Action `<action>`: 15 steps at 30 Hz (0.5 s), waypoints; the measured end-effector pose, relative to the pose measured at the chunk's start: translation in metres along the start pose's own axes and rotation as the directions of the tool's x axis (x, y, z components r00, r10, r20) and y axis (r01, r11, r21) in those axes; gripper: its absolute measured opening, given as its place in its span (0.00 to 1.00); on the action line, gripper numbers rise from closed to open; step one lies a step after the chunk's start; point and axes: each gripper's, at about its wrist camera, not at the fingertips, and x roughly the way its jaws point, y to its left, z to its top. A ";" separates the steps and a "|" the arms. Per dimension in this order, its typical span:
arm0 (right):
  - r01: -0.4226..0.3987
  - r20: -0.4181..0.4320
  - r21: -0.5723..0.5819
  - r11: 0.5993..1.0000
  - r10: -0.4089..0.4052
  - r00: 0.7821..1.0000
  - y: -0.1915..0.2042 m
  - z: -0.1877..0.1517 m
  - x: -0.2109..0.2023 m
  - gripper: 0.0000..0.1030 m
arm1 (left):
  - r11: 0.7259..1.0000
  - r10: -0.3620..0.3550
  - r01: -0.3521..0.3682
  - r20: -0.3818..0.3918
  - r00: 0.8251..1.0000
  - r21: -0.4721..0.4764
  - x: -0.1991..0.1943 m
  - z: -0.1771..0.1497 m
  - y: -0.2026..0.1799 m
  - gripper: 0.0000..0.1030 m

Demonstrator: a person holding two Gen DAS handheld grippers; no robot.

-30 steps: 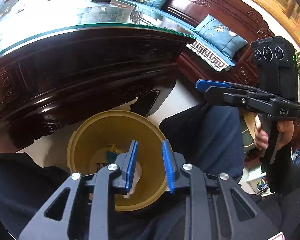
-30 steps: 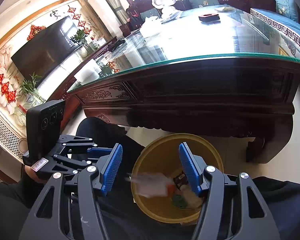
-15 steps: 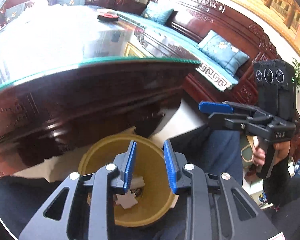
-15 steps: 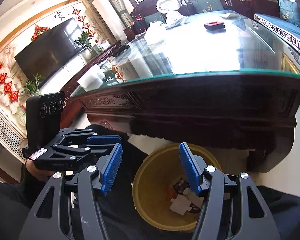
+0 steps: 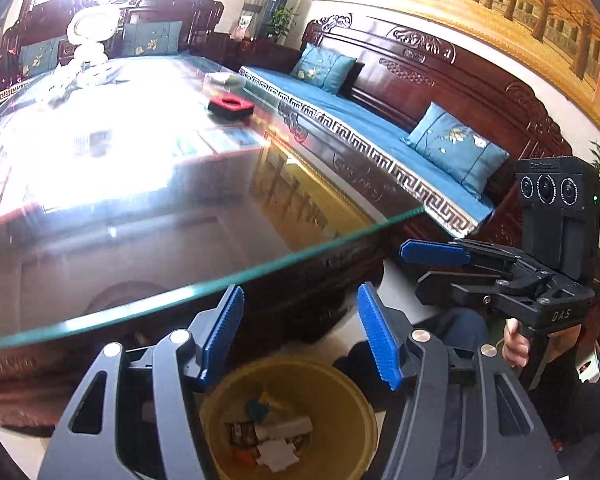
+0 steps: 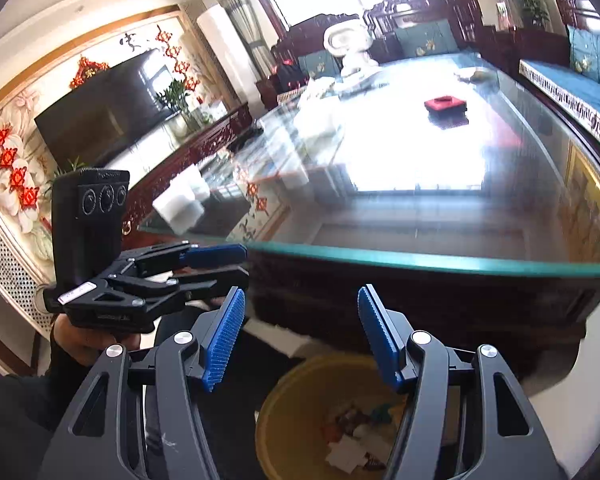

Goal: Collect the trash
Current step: 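Raise both open tools back over the table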

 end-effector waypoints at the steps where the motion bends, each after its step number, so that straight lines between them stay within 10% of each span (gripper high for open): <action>1: 0.004 0.009 -0.004 1.000 -0.004 1.000 -0.001 0.007 0.001 0.57 | 1.000 0.005 -0.005 0.005 1.000 0.004 0.001 0.008 0.001 0.59; 15: 0.025 0.060 0.012 1.000 -0.026 0.998 -0.039 0.108 0.048 0.57 | 0.997 0.078 -0.074 0.116 0.990 -0.038 0.024 0.109 0.049 0.82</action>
